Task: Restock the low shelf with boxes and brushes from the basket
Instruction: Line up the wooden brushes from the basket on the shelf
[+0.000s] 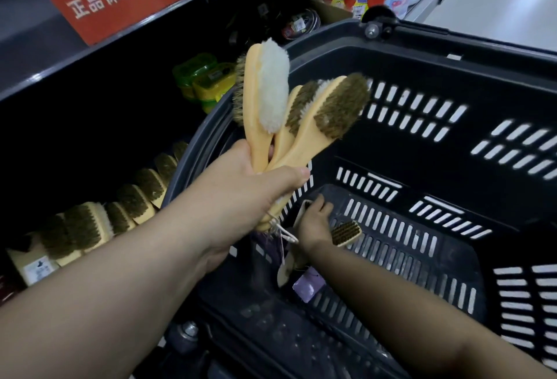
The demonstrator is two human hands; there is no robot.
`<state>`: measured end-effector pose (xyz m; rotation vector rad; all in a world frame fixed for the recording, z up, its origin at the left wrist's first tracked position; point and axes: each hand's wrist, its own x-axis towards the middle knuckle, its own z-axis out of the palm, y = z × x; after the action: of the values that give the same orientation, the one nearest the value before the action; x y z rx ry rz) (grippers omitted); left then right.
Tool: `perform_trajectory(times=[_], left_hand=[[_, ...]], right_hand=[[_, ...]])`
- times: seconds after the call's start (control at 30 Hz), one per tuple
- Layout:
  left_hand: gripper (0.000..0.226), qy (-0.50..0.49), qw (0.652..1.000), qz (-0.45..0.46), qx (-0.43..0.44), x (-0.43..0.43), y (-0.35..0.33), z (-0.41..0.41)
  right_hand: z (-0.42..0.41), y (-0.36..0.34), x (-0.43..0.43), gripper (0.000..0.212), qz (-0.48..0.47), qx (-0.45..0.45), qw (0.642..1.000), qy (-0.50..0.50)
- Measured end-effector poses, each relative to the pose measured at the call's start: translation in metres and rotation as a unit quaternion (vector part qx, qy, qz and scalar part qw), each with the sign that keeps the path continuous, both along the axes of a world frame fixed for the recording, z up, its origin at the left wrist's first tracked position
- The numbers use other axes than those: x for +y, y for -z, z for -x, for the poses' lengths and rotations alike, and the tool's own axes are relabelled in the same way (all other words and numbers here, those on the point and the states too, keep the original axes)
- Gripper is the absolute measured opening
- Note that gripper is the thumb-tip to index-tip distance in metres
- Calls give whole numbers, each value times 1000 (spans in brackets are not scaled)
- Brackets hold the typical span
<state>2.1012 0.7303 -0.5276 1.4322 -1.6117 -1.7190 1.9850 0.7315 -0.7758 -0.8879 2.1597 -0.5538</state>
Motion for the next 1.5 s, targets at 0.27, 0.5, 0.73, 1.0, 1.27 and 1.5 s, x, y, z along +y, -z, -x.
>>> perform_trajectory(times=[0.27,0.5,0.73,1.0,1.27,1.5], left_hand=[[28,1,999,-22,31,3,-2,-1],[18,-23,993,-67,89,4,-10,5],[49,51,994,-80,46,7,-7,-2],[51,92,992,-81,31,6,-6,-2],[44,92,992,-80,29,4,-2,-1],[42,89,992,-77,40,3,0,-3]], right_hand=[[35,-87,17,22,175,-392,877,215],[38,-195,30,24,352,-559,739,134],[27,-203,27,37,395,-535,736,125],[30,-197,21,26,369,-499,774,127],[28,-194,26,38,302,-506,806,63],[26,-187,28,48,293,-445,844,55]])
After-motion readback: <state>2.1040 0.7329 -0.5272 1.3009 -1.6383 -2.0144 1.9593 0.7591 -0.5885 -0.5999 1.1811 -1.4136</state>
